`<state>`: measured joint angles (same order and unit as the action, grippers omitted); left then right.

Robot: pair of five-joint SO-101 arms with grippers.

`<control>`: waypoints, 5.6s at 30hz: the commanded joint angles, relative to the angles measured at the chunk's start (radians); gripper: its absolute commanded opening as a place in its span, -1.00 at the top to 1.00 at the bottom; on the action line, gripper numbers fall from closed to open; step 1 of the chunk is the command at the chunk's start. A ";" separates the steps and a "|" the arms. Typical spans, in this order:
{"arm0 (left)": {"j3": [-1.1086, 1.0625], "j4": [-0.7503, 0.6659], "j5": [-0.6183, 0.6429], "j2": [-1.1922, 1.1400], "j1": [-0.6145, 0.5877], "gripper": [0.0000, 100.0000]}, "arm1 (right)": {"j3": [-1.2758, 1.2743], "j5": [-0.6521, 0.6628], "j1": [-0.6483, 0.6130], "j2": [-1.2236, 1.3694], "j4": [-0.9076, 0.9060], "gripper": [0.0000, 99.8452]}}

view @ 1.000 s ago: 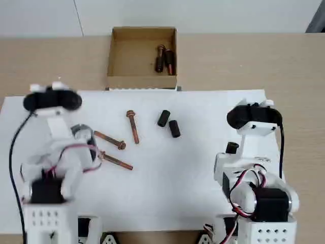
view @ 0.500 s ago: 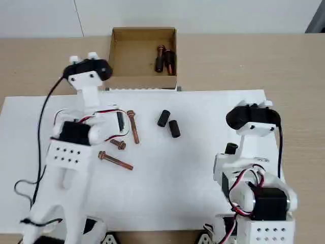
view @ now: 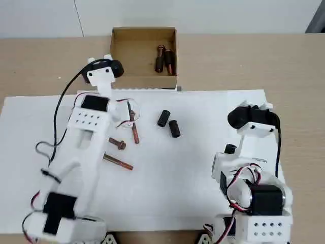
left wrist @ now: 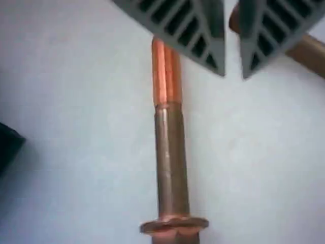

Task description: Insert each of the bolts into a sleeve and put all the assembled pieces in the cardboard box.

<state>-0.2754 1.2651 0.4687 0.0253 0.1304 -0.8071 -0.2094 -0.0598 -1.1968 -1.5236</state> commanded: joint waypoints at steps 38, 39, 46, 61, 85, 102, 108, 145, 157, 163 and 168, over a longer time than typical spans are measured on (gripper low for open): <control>0.664 0.230 0.003 -0.617 0.023 0.78 | -0.018 -0.012 0.067 -0.010 0.028 0.99; 0.664 0.221 0.003 -0.626 0.021 0.78 | -0.018 -0.012 0.067 -0.010 0.028 0.99; 0.664 0.196 0.005 -0.661 0.018 0.79 | -0.018 -0.012 0.064 -0.010 0.028 0.99; 0.898 0.350 0.005 -0.652 0.032 0.99 | -0.009 -0.012 0.062 -0.012 0.028 0.99; 1.303 0.489 -0.244 -0.252 0.074 0.99 | 0.176 0.143 0.062 -0.113 -0.081 0.99; 0.702 0.413 -0.353 0.279 0.064 0.99 | 0.077 0.203 0.062 -0.292 -0.071 0.99; 0.351 0.229 -0.358 0.526 0.032 0.99 | -0.005 0.195 0.061 -0.292 0.012 0.99; -0.806 -0.535 0.146 1.410 0.190 0.99 | -0.408 0.110 -0.625 -0.292 0.530 0.99; -0.803 -0.532 0.218 1.410 0.295 0.99 | -0.407 0.204 -0.705 -0.292 0.581 0.99; -0.806 -0.482 0.218 1.410 0.351 0.99 | -0.407 0.235 -0.705 -0.292 0.604 0.99; -0.808 -0.456 0.215 1.410 0.353 0.99 | -0.393 0.245 -0.704 -0.292 0.607 0.99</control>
<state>-1.0871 0.8078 0.6805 1.4154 0.4772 -1.2290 0.0269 -0.7580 -1.4822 -0.9452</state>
